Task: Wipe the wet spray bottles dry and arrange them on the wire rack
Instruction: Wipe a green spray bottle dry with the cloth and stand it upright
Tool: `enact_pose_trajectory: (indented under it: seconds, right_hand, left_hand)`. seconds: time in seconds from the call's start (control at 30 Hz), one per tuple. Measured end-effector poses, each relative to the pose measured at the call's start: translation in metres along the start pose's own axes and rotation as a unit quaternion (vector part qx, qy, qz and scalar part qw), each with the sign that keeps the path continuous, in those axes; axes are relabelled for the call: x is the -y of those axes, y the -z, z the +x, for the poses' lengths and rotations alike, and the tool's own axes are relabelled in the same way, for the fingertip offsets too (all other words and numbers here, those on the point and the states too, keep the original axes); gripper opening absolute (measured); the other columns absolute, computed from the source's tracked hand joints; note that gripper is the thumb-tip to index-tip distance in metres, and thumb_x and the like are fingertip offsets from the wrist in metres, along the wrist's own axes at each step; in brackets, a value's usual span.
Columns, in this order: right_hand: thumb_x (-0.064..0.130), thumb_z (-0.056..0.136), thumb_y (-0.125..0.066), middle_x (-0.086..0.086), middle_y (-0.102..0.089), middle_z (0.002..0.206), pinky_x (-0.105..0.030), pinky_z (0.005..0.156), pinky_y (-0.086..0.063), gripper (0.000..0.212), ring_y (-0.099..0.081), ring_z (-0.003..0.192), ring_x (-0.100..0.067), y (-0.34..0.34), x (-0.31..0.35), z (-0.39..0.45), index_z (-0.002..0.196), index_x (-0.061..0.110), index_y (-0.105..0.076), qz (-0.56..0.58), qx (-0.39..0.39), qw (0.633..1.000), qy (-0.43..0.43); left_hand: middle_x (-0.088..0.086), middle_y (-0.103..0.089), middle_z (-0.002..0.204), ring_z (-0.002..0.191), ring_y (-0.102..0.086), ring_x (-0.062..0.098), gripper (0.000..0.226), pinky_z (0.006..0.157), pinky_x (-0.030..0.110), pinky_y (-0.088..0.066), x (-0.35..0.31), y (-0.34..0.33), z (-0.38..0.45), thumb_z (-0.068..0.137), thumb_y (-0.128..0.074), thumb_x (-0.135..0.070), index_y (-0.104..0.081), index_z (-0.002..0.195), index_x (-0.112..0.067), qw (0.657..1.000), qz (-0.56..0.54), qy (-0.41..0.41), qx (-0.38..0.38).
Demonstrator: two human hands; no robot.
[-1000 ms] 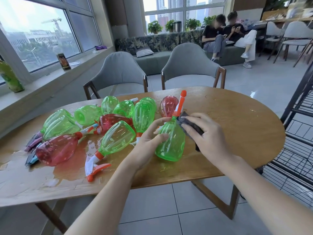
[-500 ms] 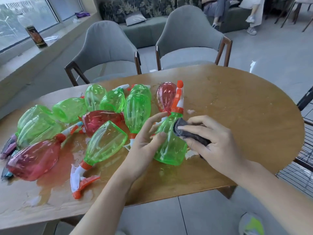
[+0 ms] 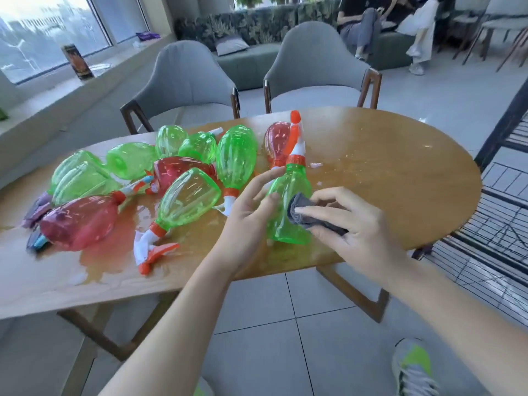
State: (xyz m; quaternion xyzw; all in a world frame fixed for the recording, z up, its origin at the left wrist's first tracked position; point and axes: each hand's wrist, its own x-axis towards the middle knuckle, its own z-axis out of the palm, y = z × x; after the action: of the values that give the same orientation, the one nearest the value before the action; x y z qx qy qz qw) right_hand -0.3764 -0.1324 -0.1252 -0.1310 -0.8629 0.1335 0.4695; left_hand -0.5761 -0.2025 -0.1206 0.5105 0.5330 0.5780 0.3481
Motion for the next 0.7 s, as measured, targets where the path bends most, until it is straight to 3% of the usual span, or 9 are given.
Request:
enact_pose_trajectory:
  seconds: [0.1,0.17,0.27,0.43,0.53,0.63,0.7]
  right_hand:
    - [0.011,0.095,-0.068,-0.014,-0.066,0.108,-0.019,0.089,-0.048,0.024,-0.060,0.095,-0.020,-0.005,0.017,-0.015,0.116,0.004,-0.078,-0.023,0.022,0.998,0.057]
    - [0.008,0.093,-0.072,-0.013,-0.066,0.109,-0.016,0.091,-0.044,0.024,-0.060,0.096,-0.019,-0.007,0.024,-0.021,0.115,0.005,-0.078,-0.032,0.031,0.997,0.069]
    - [0.013,0.096,-0.069,-0.010,-0.064,0.110,-0.018,0.092,-0.044,0.022,-0.062,0.095,-0.024,-0.008,0.028,-0.024,0.115,0.009,-0.078,-0.058,0.043,0.993,0.095]
    - [0.019,0.098,-0.063,-0.006,-0.062,0.113,-0.023,0.090,-0.048,0.026,-0.059,0.098,-0.020,-0.008,0.015,-0.007,0.118,0.009,-0.077,-0.045,0.025,0.995,0.081]
    - [0.020,0.097,-0.069,-0.006,-0.065,0.113,-0.021,0.089,-0.051,0.025,-0.063,0.098,-0.019,-0.008,0.003,0.010,0.117,0.007,-0.077,-0.031,-0.018,0.999,0.027]
    - [0.013,0.095,-0.070,-0.003,-0.067,0.111,-0.008,0.093,-0.044,0.025,-0.059,0.109,0.008,-0.009,-0.005,0.025,0.118,0.005,-0.076,0.003,-0.079,0.995,-0.052]
    - [0.009,0.095,-0.071,-0.002,-0.068,0.110,-0.004,0.092,-0.041,0.023,-0.056,0.108,0.016,-0.010,-0.010,0.030,0.117,0.004,-0.075,0.013,-0.110,0.989,-0.094]
  left_hand:
    - [-0.029,-0.070,0.111,0.107,-0.059,0.001,0.041,0.100,0.020,-0.048,-0.006,-0.003,-0.015,0.112,-0.047,-0.011,-0.066,0.140,-0.034,0.998,0.032,-0.006,-0.044]
    - [-0.031,-0.069,0.108,0.106,-0.059,-0.004,0.042,0.099,0.016,-0.047,-0.011,-0.004,-0.026,0.112,-0.047,-0.011,-0.067,0.138,-0.036,0.997,0.041,0.005,-0.070]
    - [-0.022,-0.073,0.115,0.111,-0.066,0.007,0.039,0.107,0.034,-0.052,-0.017,-0.006,-0.038,0.114,-0.048,-0.017,-0.067,0.138,-0.040,0.996,0.029,0.019,-0.083]
    - [-0.017,-0.068,0.136,0.137,-0.058,0.010,0.037,0.116,0.034,-0.044,-0.013,0.000,-0.026,0.114,-0.050,-0.020,-0.066,0.139,-0.041,0.998,0.039,0.009,-0.053]
    - [-0.002,-0.065,0.147,0.144,-0.055,0.027,0.037,0.122,0.058,-0.041,-0.008,0.006,-0.015,0.108,-0.053,-0.028,-0.065,0.140,-0.042,1.000,0.026,0.000,-0.012]
    - [-0.002,-0.064,0.150,0.146,-0.054,0.027,0.039,0.121,0.062,-0.041,-0.006,0.010,-0.010,0.105,-0.052,-0.028,-0.066,0.140,-0.042,1.000,0.017,0.005,0.007]
    - [-0.005,-0.065,0.148,0.147,-0.053,0.026,0.040,0.123,0.061,-0.038,-0.003,0.011,-0.008,0.105,-0.051,-0.028,-0.066,0.140,-0.042,1.000,0.025,-0.003,0.015]
